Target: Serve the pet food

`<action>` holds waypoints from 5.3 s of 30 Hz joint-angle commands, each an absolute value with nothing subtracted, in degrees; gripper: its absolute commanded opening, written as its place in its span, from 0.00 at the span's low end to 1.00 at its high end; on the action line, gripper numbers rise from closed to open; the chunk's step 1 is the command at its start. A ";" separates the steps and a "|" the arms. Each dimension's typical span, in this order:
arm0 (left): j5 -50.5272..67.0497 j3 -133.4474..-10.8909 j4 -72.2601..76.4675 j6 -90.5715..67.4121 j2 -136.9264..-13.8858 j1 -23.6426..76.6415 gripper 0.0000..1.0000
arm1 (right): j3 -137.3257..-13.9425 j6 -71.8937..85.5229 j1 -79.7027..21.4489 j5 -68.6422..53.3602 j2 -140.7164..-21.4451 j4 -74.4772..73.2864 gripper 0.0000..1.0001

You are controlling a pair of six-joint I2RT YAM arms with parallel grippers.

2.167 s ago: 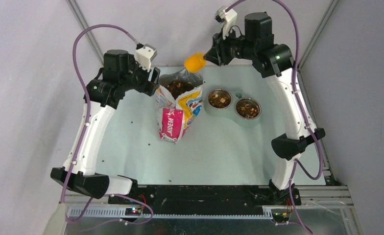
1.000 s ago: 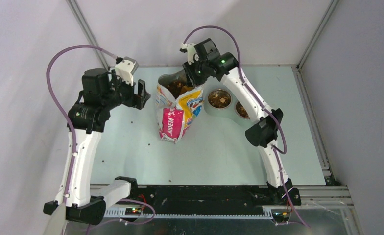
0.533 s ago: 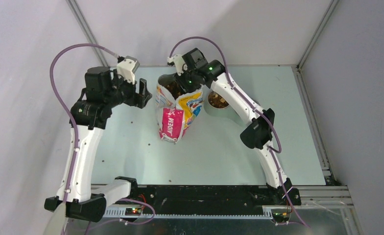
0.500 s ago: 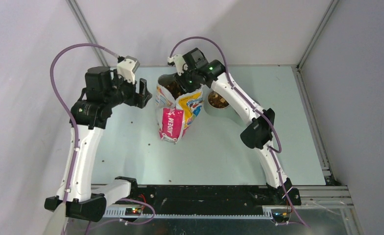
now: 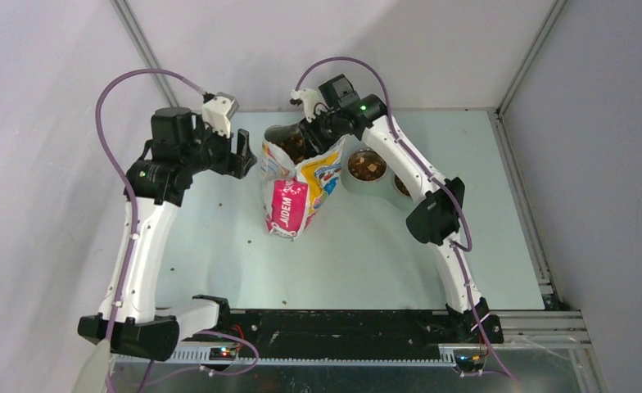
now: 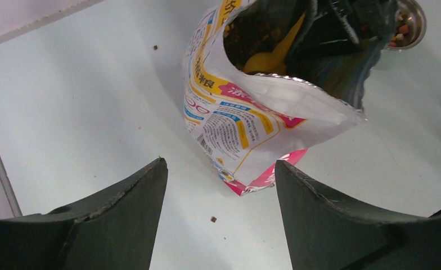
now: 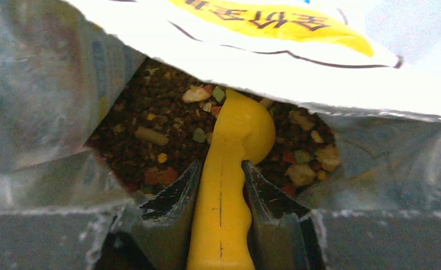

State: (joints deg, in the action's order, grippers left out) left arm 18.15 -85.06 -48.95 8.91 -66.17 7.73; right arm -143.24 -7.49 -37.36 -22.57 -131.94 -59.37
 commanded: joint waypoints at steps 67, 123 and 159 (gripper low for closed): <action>-0.90 -103.79 -62.07 28.52 -85.49 19.39 0.75 | -109.11 79.03 -6.04 -81.43 -120.40 14.44 0.00; 6.42 -108.32 -55.70 24.56 -83.16 22.55 0.75 | -72.33 39.44 29.10 -78.03 -105.57 -13.58 0.00; 9.36 -108.19 -56.02 24.81 -78.19 23.95 0.75 | -85.62 4.28 12.74 -30.20 -97.54 -42.27 0.00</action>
